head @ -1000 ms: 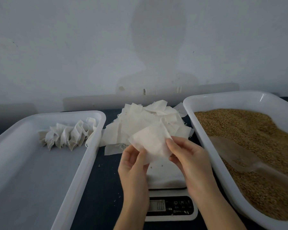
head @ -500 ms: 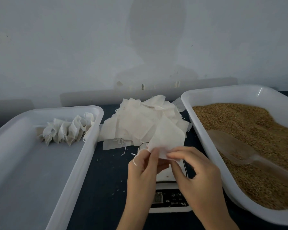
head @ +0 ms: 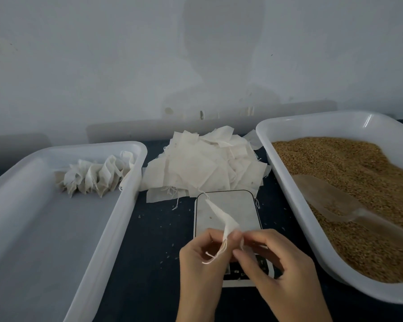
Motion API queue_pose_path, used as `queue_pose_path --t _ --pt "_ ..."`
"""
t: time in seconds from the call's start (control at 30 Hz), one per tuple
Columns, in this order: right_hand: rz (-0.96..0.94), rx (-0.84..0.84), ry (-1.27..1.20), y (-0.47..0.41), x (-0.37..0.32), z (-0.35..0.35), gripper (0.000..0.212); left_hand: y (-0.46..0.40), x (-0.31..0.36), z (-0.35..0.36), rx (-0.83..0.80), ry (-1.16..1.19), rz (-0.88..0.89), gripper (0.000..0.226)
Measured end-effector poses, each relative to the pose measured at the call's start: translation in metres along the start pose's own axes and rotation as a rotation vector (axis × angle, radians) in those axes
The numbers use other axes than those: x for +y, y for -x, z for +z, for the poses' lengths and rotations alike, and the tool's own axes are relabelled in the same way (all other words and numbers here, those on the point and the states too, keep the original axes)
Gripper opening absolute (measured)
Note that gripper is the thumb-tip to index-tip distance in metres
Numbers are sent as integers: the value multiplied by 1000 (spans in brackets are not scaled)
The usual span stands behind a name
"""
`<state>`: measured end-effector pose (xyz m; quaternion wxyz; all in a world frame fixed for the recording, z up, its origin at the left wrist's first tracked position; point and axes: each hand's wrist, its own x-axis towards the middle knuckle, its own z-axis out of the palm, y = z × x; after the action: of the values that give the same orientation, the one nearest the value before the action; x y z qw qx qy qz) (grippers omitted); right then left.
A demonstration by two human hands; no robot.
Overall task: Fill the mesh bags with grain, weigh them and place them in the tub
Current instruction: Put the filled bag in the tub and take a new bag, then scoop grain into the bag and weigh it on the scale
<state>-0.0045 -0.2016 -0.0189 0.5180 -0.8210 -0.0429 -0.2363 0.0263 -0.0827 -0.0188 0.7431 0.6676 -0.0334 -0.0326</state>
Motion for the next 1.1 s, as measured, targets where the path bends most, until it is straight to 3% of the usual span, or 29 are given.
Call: queue_pose_path --t 0.13,0.3,0.53,0.67,0.8,0.93,1.0,1.1 --pt "-6 -20 63 0 2 -6 8 1 4 -2 -118 72 -40 30" --pt "9 -89 22 -3 -3 -9 12 2 10 -6 -55 -163 96 26" --pt "-9 154 181 -4 -7 -5 22 8 9 -5 -107 -532 170 35" --pt "-235 90 367 -3 -12 -9 22 1 12 -7 -69 -356 74 40" --pt "-211 -22 503 -3 -19 -8 33 -4 13 -7 -57 -218 37 44" --pt "-187 12 524 -3 -24 -6 22 -1 11 -4 -82 -307 18 34" --pt "-180 46 544 -4 -21 -8 28 2 11 -4 -100 -392 44 33" --pt "-123 -69 572 -2 -26 -6 35 6 14 0 -143 -437 100 31"
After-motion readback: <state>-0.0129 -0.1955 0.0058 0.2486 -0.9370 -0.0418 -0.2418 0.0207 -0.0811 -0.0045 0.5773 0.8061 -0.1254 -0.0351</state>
